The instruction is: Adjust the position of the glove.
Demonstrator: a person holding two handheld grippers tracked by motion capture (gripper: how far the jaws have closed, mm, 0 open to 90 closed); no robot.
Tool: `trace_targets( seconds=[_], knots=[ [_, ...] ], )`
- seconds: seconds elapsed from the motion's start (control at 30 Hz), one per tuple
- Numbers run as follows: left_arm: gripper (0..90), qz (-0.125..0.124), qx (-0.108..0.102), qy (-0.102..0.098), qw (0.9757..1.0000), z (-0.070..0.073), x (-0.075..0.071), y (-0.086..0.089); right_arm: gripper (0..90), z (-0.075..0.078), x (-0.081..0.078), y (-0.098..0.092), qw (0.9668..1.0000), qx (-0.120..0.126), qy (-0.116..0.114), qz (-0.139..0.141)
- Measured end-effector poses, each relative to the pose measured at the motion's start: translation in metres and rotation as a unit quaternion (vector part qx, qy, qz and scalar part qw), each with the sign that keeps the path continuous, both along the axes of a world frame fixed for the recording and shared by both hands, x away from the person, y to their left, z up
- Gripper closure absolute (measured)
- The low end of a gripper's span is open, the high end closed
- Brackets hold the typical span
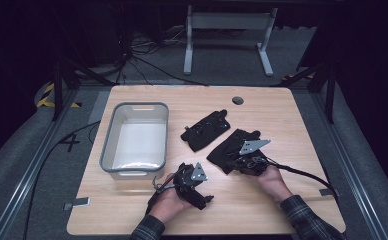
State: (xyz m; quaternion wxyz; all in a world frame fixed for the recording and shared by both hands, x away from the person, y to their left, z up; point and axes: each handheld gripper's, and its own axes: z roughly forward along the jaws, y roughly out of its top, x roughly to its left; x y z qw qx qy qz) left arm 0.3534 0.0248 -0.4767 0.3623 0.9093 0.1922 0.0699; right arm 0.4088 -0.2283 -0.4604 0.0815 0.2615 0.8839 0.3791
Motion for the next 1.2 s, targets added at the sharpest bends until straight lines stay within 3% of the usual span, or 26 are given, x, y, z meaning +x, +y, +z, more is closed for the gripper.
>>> trace_targets(
  seconds=[0.37,0.7,0.9,1.0,1.13,1.2],
  knots=[
    [0.1,0.0,-0.001,0.001,1.0,0.0,0.0,0.0,90.0,0.003,-0.009,-0.012,0.9998,-0.011,0.01,0.014],
    [0.2,0.0,-0.002,0.0,1.0,0.0,0.0,0.001,90.0,0.007,-0.023,-0.019,0.9988,-0.04,0.008,0.027],
    [0.2,-0.001,0.0,0.0,1.0,0.0,0.0,0.001,90.0,0.007,-0.028,-0.03,0.9988,-0.029,0.027,0.028],
    [0.2,-0.001,0.0,0.0,1.0,0.0,0.0,0.001,90.0,0.009,-0.033,-0.033,0.9984,-0.044,0.021,0.029],
    [0.2,0.0,-0.001,0.0,1.0,0.0,0.0,0.001,90.0,0.008,-0.039,-0.043,0.9986,-0.036,0.028,0.028],
    [0.3,0.0,-0.001,0.0,1.0,0.0,0.0,0.001,90.0,0.009,-0.043,-0.047,0.9983,-0.044,0.027,0.026]
  ],
)
